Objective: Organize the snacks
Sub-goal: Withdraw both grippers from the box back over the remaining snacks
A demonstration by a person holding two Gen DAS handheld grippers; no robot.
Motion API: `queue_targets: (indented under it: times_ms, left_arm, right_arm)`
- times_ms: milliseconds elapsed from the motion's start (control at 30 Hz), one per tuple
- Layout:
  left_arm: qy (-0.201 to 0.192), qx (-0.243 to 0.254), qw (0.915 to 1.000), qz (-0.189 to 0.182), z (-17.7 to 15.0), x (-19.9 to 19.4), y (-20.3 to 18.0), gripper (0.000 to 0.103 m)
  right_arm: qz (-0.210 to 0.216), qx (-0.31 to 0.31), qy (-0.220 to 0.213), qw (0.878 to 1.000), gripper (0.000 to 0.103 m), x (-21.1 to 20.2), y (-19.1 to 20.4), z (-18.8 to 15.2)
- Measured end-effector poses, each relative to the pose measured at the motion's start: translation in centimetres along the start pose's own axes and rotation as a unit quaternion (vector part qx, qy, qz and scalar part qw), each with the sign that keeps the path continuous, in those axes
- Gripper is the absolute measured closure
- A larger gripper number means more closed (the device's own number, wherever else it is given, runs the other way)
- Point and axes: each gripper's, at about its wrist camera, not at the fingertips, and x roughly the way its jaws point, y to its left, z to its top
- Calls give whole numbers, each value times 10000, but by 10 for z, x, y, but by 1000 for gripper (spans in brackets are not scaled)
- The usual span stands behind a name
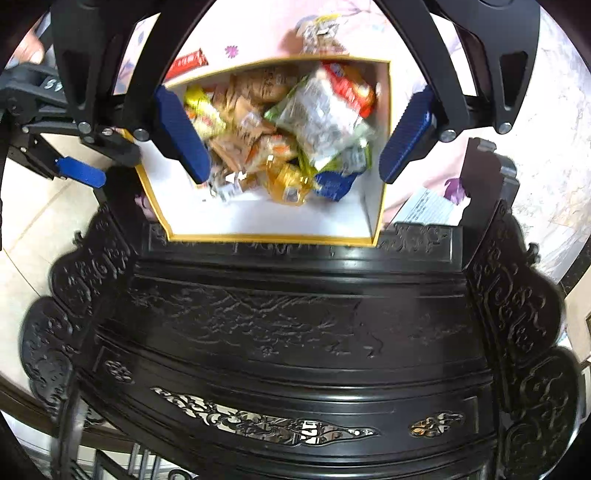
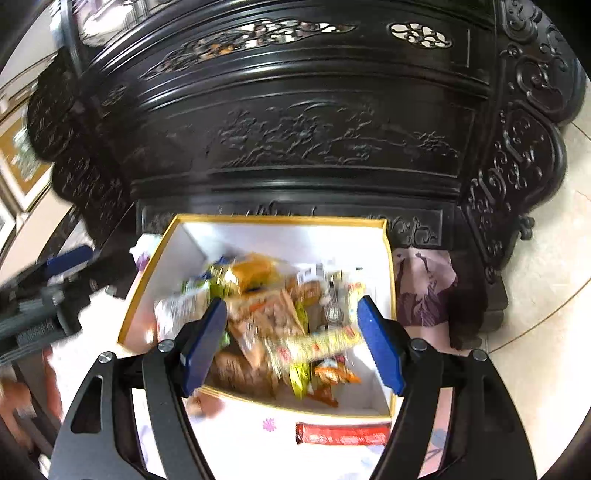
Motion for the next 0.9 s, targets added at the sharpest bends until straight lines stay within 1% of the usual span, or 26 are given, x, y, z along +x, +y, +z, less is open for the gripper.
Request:
queue_targets:
  times_ms: [67, 167, 233, 300, 333, 433, 533, 567, 700, 767, 900]
  left_arm:
    - [33, 24, 10000, -36, -13, -9, 6, 7]
    - [148, 92, 9998, -122, -38, -18, 12, 7]
    - [264, 212, 9993, -172, -62, -23, 15, 7]
    - [341, 420, 9982, -269, -88, -25, 16, 7]
    - [410, 530, 9973, -285, -100, -24, 17, 7]
    - [674, 762, 9944, -286, -131, -15, 19, 7]
    - [786, 900, 9926, -228, -150, -10, 23, 7]
    - [820, 915, 9922, -213, -153, -10, 24, 7]
    - [911, 770, 9927, -157, -157, -8, 31, 7]
    - [932, 705, 9930, -149, -157, -8, 33, 7]
    - [953, 640, 9933, -152, -156, -8, 34, 7]
  right_arm:
    - [235, -145, 21, 9996, 28, -11, -3, -17]
    - [726, -450, 105, 9963, 28, -26, -3, -50]
    - [919, -713, 279, 9928, 24, -28, 0, -78]
    - [1025, -897, 542, 9892, 24, -17, 2, -102]
    - [1015, -1007, 749, 9869, 24, -4, 2, -116]
    - [818, -1440, 1039, 9807, 24, 29, 2, -140]
    - [781, -1819, 1100, 9740, 24, 48, 4, -151]
    - [757, -2029, 1111, 9699, 24, 55, 6, -153]
    - [670, -2659, 1507, 9498, 24, 86, 10, -159]
    - [667, -2793, 1606, 9443, 24, 95, 9, -161]
    - [676, -2893, 1688, 9398, 24, 104, 5, -159]
